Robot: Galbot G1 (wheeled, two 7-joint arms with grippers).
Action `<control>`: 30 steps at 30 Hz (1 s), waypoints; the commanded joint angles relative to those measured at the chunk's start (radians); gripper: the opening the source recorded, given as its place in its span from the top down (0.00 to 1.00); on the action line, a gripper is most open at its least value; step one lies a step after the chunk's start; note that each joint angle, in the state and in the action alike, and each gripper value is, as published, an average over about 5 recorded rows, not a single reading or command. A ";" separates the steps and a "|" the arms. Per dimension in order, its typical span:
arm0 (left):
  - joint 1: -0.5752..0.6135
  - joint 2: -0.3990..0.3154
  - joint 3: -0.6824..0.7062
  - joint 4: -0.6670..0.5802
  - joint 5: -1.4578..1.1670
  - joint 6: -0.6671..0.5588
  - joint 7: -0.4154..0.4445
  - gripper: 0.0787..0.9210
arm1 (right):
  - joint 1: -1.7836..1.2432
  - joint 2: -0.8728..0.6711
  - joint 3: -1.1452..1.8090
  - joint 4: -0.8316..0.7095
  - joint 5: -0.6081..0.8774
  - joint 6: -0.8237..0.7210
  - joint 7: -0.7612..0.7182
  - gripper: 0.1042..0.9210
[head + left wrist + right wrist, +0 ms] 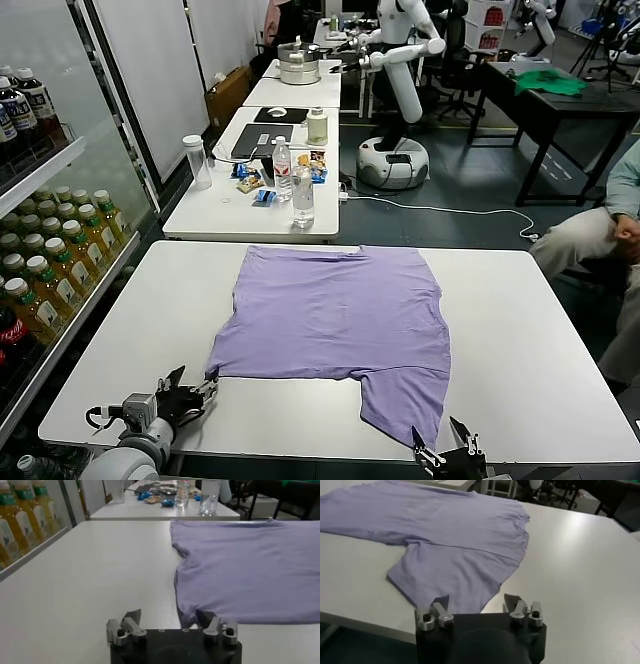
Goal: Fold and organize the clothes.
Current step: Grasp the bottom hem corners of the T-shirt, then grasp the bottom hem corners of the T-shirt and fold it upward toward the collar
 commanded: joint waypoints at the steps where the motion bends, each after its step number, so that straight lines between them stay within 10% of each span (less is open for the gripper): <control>1: 0.009 -0.007 0.013 -0.008 -0.024 0.025 0.004 0.44 | 0.014 0.002 -0.014 -0.015 0.064 -0.005 -0.001 0.53; 14: 0.103 -0.010 -0.006 -0.162 -0.021 0.015 0.003 0.87 | -0.109 -0.056 0.177 0.127 0.129 0.007 -0.075 0.96; 30: 0.558 0.066 -0.167 -0.433 -0.044 -0.058 -0.048 0.99 | -0.425 -0.080 0.361 0.306 0.089 0.023 -0.121 0.99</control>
